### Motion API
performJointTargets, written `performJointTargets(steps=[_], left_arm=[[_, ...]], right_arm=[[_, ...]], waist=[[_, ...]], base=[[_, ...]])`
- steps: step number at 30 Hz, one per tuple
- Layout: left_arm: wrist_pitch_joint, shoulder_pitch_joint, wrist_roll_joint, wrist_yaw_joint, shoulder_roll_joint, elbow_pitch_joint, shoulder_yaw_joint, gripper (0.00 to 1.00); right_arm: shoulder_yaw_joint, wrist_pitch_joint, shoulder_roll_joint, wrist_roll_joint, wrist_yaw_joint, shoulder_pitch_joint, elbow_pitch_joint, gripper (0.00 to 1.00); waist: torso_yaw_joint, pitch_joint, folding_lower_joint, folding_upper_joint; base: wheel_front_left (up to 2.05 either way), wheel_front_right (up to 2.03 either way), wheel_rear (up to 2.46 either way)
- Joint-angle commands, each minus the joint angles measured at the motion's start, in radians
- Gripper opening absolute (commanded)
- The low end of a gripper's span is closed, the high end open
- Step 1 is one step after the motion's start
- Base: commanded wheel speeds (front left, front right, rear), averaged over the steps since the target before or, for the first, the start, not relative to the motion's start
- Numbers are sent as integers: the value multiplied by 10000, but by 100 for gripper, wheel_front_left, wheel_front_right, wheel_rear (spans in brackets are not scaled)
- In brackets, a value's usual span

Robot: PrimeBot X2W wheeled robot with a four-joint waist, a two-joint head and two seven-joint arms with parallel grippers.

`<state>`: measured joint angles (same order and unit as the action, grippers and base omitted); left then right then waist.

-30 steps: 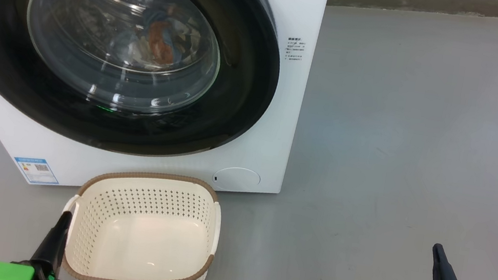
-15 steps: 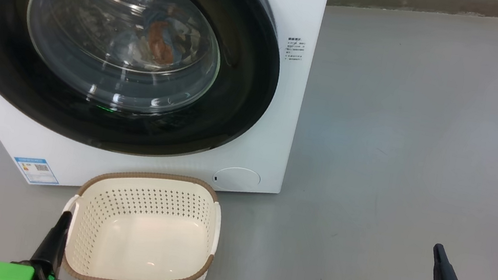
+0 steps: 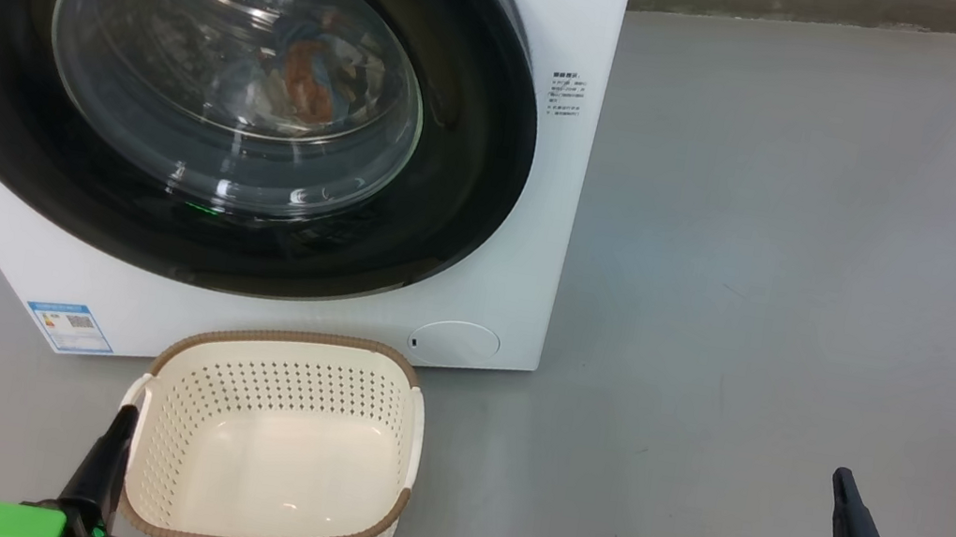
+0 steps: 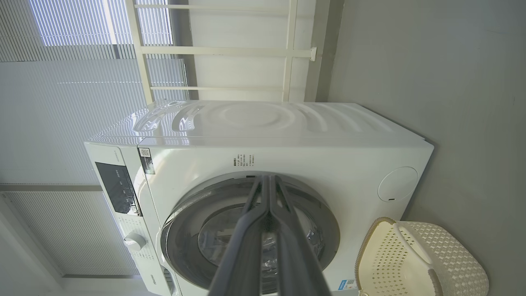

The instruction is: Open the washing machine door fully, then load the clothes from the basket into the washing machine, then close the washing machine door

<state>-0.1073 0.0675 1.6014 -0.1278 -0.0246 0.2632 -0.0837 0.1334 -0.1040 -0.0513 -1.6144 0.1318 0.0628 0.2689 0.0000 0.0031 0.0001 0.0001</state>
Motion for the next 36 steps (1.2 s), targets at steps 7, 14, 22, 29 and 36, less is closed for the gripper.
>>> performJointTargets(steps=[7,14,22,29,36], left_arm=[[-59,404,73,-29,-256,-183,-300,0],[-58,404,73,-29,-256,-183,-300,0],[-58,404,73,-29,-256,-183,-300,0],[-58,404,73,-29,-256,-183,-300,0],[-58,404,74,-29,-256,-183,-299,0]], right_arm=[[-230,-64,-20,31,-11,448,-244,0],[-225,-68,-17,34,-11,449,-243,0],[-220,-72,-14,38,-11,449,-243,0],[-216,-75,-11,42,-11,450,-243,0],[-213,-77,-9,44,-11,450,-243,0]], waist=[[0,0,0,-1],[0,0,0,-1],[0,0,0,-1],[0,0,0,-1],[0,0,0,-1]], base=[[0,0,0],[0,0,0],[0,0,0],[0,0,0],[0,0,0]])
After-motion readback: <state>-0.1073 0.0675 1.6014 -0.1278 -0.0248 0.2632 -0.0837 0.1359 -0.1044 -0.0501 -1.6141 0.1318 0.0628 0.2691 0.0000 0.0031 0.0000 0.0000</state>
